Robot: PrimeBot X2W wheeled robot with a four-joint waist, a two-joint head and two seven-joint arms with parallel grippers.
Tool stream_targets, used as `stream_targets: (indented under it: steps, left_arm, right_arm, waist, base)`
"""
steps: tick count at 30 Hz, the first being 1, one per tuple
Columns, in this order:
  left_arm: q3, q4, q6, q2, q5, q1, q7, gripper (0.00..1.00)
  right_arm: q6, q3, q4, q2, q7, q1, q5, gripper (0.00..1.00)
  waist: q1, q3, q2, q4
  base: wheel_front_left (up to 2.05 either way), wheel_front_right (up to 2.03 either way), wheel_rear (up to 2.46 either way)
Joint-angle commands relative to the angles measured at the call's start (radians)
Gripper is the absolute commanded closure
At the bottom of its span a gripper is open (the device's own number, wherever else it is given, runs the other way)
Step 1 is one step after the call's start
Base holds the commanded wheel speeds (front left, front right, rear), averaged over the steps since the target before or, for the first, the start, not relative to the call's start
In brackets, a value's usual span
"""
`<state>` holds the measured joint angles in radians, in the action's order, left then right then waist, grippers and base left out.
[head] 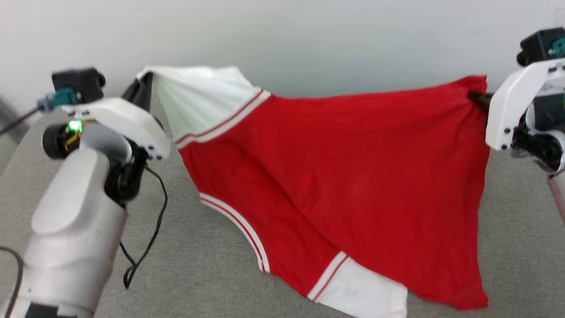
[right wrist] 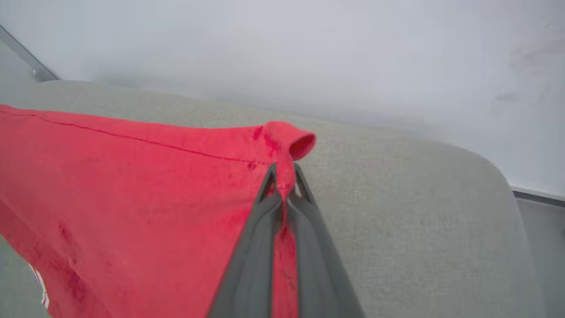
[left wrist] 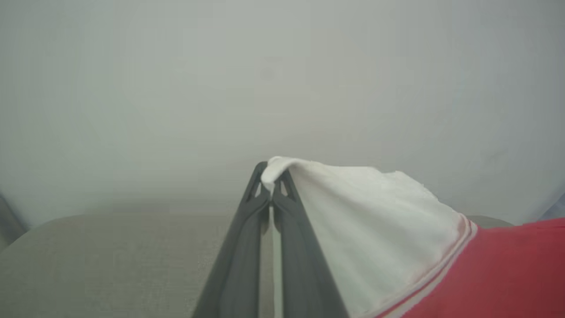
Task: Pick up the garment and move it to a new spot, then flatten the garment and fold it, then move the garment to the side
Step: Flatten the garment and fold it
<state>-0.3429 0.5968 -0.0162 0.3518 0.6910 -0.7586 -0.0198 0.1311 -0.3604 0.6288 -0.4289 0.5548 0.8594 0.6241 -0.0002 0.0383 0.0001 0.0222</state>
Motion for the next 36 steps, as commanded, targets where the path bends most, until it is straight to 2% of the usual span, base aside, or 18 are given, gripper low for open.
stream_targets:
  steps: [1,6,10,16,25,31,36]
  left_arm:
    - [0.002,0.011,-0.003,-0.001,-0.003,-0.016,0.001,1.0]
    - [-0.009,0.141,-0.034,0.004,-0.031,-0.195,-0.021,1.0]
    - [-0.011,0.197,-0.042,0.002,-0.055,-0.343,-0.06,1.0]
    - [-0.012,0.227,-0.048,0.011,-0.091,-0.573,-0.106,1.0]
    - [0.003,0.242,-0.049,0.024,-0.118,-0.875,-0.166,1.0]
    - [0.009,0.25,-0.055,0.038,-0.126,-1.005,-0.18,1.0]
    - [0.002,0.269,-0.062,0.031,-0.127,-1.024,-0.196,1.0]
  right_arm:
    - [-0.001,-0.003,0.007,0.006,-0.003,0.012,-0.004,1.0]
    - [-0.001,0.002,0.027,0.006,-0.046,0.112,-0.009,1.0]
    - [-0.001,0.025,0.049,-0.007,-0.094,0.209,-0.026,1.0]
    - [-0.001,0.07,0.067,-0.014,-0.175,0.369,-0.068,1.0]
    - [-0.001,0.102,0.03,-0.03,-0.31,0.613,-0.14,1.0]
    - [-0.001,0.089,0.013,-0.022,-0.369,0.733,-0.166,1.0]
    - [-0.001,0.063,0.033,-0.013,-0.371,0.771,-0.159,1.0]
  waist:
    - [0.0002,0.0,-0.0001,-0.004]
    - [0.0002,0.044,-0.0001,-0.023]
    - [0.0002,0.109,-0.0001,-0.031]
    - [0.0002,0.238,-0.0001,-0.033]
    - [0.0002,0.439,-0.0001,-0.03]
    - [0.0002,0.54,-0.0001,-0.032]
    - [0.0002,0.599,-0.0001,-0.021]
  base:
    - [0.0,0.0,0.0]
    - [0.0,0.0,0.0]
    - [0.0,0.0,0.0]
    - [0.0,0.0,0.0]
    - [0.0,0.0,0.0]
    - [0.0,0.0,0.0]
    - [0.0,0.0,0.0]
